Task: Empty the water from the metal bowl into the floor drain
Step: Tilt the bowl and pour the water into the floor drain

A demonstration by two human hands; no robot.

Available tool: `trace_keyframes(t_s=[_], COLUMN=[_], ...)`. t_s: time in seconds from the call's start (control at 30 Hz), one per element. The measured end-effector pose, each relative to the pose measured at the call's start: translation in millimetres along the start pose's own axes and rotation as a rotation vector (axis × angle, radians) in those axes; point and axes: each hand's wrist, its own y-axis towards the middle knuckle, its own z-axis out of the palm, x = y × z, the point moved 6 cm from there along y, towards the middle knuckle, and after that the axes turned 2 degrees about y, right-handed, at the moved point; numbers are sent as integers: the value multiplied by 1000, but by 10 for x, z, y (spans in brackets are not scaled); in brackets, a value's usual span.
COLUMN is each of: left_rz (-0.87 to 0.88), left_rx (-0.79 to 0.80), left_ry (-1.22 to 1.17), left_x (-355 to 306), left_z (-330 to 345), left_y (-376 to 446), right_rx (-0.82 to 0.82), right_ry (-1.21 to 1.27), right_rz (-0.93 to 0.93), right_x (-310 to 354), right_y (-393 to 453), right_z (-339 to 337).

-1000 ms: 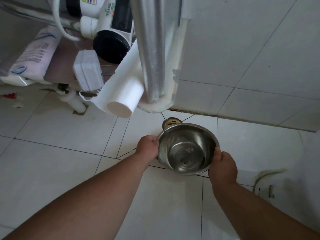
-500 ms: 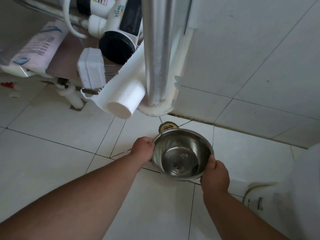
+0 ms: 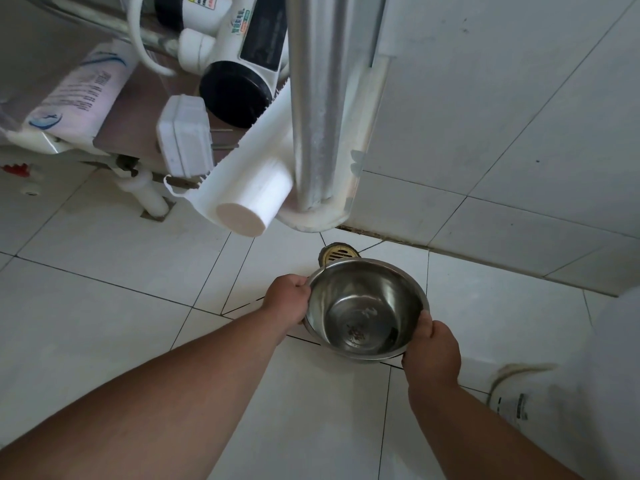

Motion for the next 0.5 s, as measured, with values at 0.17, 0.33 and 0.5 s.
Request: trace_keyframes(t_s=[0.17, 0.33, 0.5], left_rz=[4, 2, -5], left_rx=[0, -11, -35], left_ry=[-4, -11, -26], left_x=[-9, -16, -11], left_z=[-6, -14, -32], left_y=[-8, -16, -18], right_rx=[-2, -4, 4], right_ry=[-13, -15, 9], right_rz=[4, 11, 17], right_x=[14, 18, 40], right_y=[-9, -20, -45], right_z=[-3, 1, 0])
